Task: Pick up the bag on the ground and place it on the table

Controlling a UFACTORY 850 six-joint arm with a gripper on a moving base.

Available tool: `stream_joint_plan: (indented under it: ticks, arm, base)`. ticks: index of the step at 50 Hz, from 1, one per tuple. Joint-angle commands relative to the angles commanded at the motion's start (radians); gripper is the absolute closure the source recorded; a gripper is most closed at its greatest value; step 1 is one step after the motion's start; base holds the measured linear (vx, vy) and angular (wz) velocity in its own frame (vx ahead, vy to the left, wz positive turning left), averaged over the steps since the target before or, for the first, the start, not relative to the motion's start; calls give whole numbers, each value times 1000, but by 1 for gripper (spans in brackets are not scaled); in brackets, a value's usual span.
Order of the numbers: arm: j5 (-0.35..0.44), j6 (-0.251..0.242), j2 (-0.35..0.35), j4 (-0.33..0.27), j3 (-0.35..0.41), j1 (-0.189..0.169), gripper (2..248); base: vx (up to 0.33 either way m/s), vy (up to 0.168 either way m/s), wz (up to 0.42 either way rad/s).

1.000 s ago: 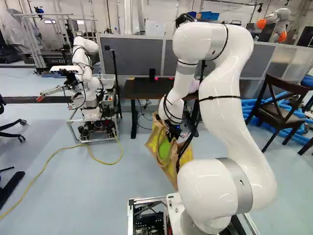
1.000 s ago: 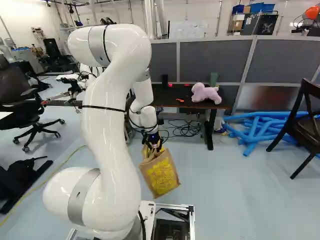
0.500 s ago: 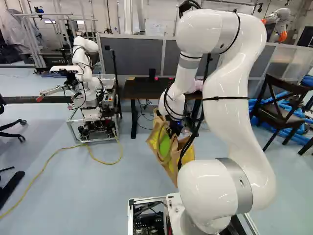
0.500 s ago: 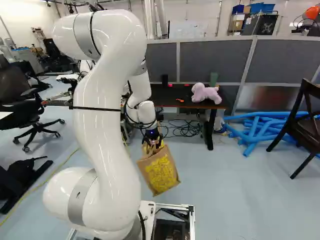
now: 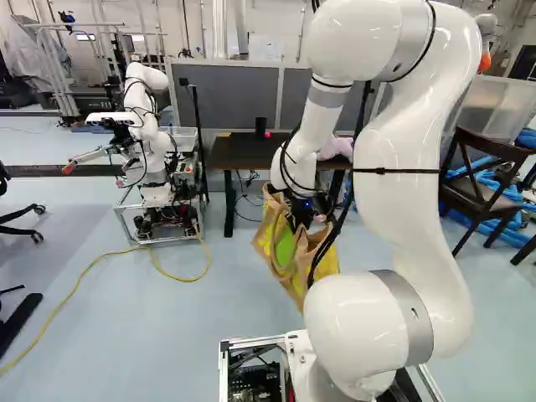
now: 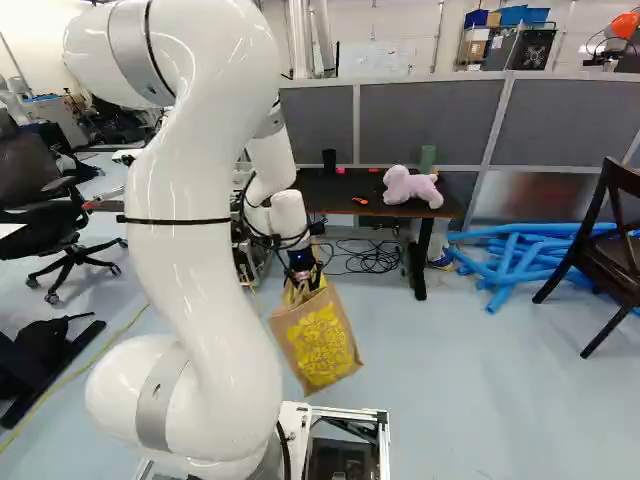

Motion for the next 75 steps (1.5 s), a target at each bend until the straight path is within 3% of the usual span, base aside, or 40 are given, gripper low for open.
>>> stream_joint_plan:
  ticks: [21,75]
  arm:
    - [-48,0,84,29,13,9,229]
    - [-190,0,309,244,49,44,229]
  base:
    - [0,0,0]
    - [0,0,0]
